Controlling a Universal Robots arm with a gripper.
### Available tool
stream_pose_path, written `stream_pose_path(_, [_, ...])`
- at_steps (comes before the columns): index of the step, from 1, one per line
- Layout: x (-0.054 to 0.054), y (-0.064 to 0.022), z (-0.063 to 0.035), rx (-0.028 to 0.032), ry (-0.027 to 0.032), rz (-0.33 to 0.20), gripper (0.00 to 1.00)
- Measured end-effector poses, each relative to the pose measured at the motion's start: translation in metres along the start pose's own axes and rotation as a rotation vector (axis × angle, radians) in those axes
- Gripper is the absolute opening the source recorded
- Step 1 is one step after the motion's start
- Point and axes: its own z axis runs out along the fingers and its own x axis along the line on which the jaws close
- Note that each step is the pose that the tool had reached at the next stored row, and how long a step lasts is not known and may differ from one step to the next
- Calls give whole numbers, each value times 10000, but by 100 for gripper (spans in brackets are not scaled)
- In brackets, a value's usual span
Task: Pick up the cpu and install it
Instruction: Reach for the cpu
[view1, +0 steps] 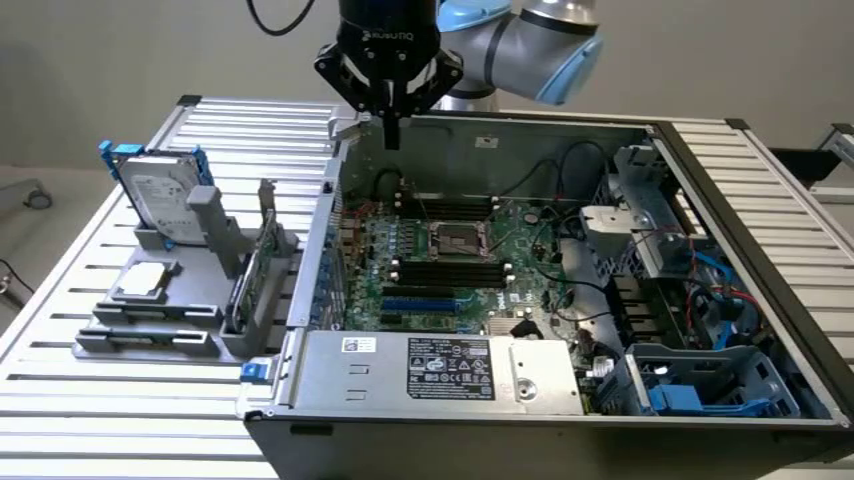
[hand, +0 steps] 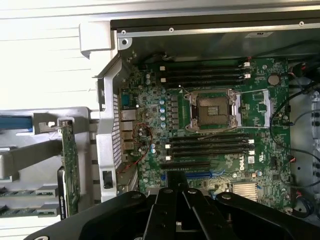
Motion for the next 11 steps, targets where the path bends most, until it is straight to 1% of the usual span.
stream_pose_path(7, [121,52,1,2,48,-45,11])
stream_pose_path(9, [176,59,-1,5,86,-44,11])
stream_pose_path(11, [248,60,-1,5,154,-41,11])
